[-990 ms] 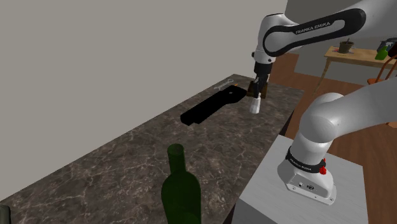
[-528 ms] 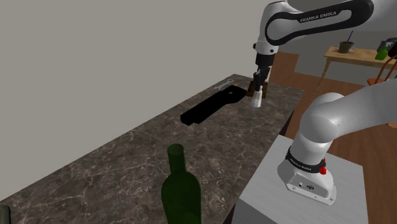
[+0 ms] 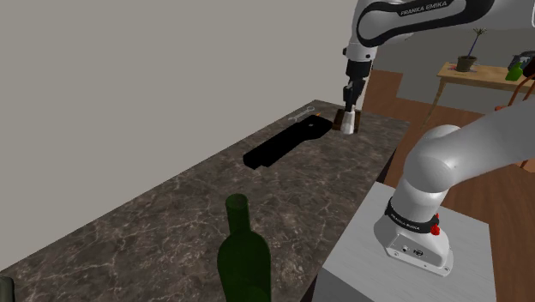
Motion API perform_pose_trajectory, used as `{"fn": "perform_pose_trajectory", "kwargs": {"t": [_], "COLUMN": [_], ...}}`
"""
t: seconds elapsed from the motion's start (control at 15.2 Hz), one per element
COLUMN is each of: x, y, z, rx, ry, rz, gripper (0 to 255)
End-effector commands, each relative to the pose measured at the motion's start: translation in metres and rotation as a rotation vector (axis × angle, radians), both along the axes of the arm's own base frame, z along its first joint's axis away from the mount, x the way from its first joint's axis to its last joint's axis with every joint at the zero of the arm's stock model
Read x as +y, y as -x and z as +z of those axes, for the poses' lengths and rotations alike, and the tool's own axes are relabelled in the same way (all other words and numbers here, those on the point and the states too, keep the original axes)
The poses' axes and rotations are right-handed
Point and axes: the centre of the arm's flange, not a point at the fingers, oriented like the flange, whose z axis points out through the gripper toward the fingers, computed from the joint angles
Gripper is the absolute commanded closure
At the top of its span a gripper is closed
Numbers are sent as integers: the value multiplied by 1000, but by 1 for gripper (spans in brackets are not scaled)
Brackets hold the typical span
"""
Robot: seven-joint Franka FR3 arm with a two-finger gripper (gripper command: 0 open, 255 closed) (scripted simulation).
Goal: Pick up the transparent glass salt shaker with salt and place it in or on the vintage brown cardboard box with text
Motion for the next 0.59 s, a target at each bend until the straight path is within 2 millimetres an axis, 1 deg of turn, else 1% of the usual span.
{"fn": "perform_pose_trajectory", "kwargs": {"t": [0.0, 0.53], "x": [-29, -129], "y": [-6, -36], "z": [1, 15], "rx": [1, 1], "ry": [1, 1], "rz": [0, 0], "gripper": [255, 255]}}
